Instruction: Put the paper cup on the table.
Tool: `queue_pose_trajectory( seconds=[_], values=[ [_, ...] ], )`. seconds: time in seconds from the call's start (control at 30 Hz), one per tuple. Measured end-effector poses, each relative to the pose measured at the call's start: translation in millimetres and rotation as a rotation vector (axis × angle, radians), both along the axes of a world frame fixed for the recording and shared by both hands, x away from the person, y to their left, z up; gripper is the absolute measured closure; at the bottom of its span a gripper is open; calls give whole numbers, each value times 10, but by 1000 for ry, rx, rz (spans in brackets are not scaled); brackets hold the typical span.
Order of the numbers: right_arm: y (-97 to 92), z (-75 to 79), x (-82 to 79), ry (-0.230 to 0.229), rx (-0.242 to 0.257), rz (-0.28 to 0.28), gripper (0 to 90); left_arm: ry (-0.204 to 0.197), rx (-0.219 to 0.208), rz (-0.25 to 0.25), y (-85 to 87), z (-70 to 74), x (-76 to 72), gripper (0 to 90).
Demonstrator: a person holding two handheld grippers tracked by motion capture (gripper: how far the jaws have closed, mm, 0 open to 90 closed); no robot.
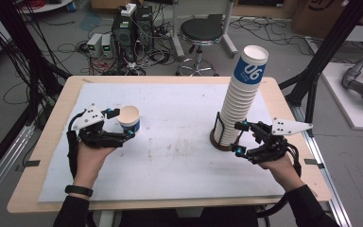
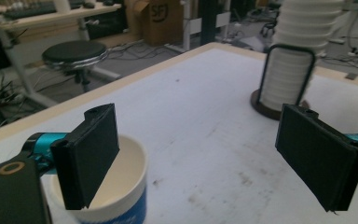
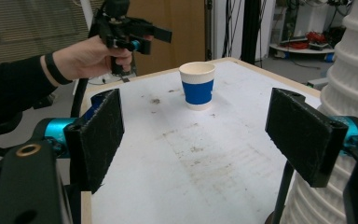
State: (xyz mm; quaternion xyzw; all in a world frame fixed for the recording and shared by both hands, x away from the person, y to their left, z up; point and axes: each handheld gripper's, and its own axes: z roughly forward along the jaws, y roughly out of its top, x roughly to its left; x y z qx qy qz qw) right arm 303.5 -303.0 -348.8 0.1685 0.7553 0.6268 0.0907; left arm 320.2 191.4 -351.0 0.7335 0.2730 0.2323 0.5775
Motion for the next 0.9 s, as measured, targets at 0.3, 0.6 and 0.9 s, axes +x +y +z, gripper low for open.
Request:
queue_pose_trajectory(
  seconds=[0.3,0.6,0.9],
  values=[
    [-36,113,-26,-25,11,-11,197,4,-21,-194,-381,262,-149,133],
    [-43,203,-56,-35,12,-6,197,-22,-72,-281,-505,452,-261,133],
    [-26,261,-76,-46,16,3,197,-33,-66,-294,-528,483,-307,133]
  ],
)
